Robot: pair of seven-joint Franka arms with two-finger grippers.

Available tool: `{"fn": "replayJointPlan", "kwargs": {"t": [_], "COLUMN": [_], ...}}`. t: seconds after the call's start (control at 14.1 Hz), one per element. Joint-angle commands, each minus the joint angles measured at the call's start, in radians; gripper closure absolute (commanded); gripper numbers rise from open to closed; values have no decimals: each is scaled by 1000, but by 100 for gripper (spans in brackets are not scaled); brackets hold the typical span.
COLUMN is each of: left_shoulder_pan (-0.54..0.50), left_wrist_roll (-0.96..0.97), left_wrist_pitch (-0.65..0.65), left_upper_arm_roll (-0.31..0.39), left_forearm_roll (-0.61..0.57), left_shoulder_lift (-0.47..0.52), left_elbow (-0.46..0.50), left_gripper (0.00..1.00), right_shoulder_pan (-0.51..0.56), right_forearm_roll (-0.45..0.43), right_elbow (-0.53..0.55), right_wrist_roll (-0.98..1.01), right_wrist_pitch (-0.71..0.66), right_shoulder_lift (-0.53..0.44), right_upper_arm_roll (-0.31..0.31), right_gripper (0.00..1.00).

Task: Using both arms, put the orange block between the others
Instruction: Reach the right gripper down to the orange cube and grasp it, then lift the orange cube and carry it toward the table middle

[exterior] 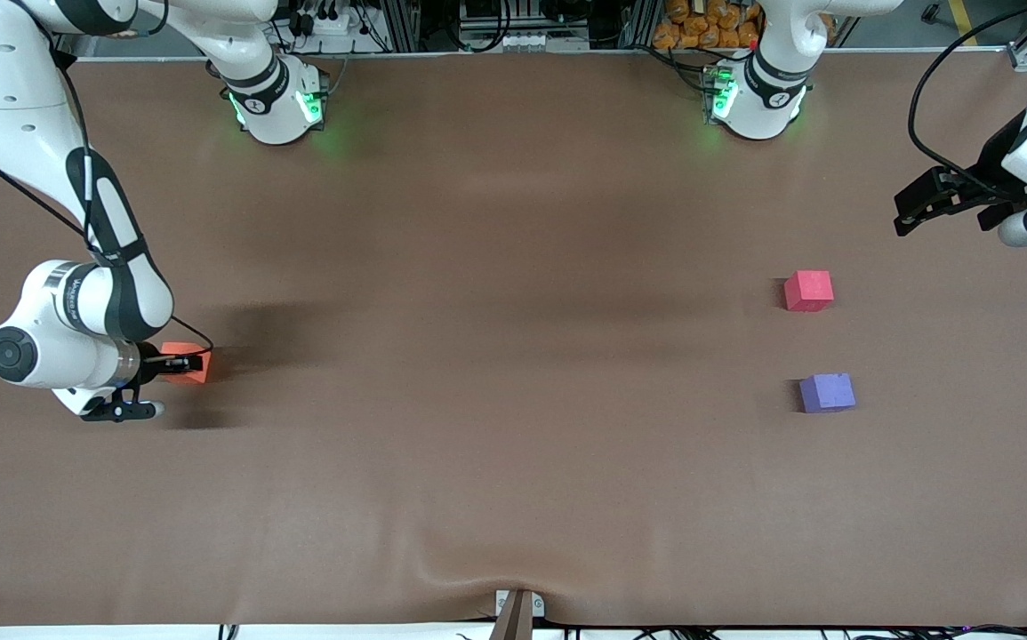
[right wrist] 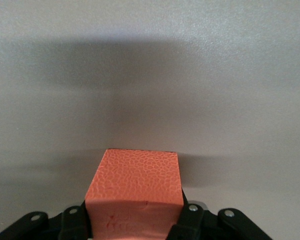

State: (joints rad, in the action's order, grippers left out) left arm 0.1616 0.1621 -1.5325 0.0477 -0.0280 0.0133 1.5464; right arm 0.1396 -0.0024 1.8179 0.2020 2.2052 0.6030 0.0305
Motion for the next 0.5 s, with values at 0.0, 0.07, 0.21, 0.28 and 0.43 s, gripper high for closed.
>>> {"fn": "replayJointPlan", "kwargs": {"t": [0.0, 0.07, 0.21, 0.28, 0.43], "left_shoulder_pan": [-4, -2, -4, -4, -4], "left_wrist_roll": [7, 7, 7, 7, 7], "left_wrist_pitch": [17, 17, 17, 18, 18], "left_upper_arm_roll": [-3, -3, -3, -3, -3], "left_forearm_roll": [-15, -13, -13, -13, -13], "left_shoulder_lift": [-6, -6, -6, -6, -4], "left_elbow": [-17, -17, -17, -17, -17], "left_gripper": [0, 0, 0, 0, 0], "right_shoulder_pan": [17, 6, 2, -6, -20], "right_forearm_roll": [-10, -10, -10, -10, -11], "right_elbow": [6, 0, -25, -40, -63], "right_wrist_roll": [13, 10, 10, 13, 14], "right_wrist_pitch": [-34, -63, -132, -159, -221], "right_shoulder_lift": [-9, -20, -58, -75, -126], "right_upper_arm_roll": [-12, -12, -14, -14, -17], "right_gripper": [100, 100, 100, 100, 100]}}
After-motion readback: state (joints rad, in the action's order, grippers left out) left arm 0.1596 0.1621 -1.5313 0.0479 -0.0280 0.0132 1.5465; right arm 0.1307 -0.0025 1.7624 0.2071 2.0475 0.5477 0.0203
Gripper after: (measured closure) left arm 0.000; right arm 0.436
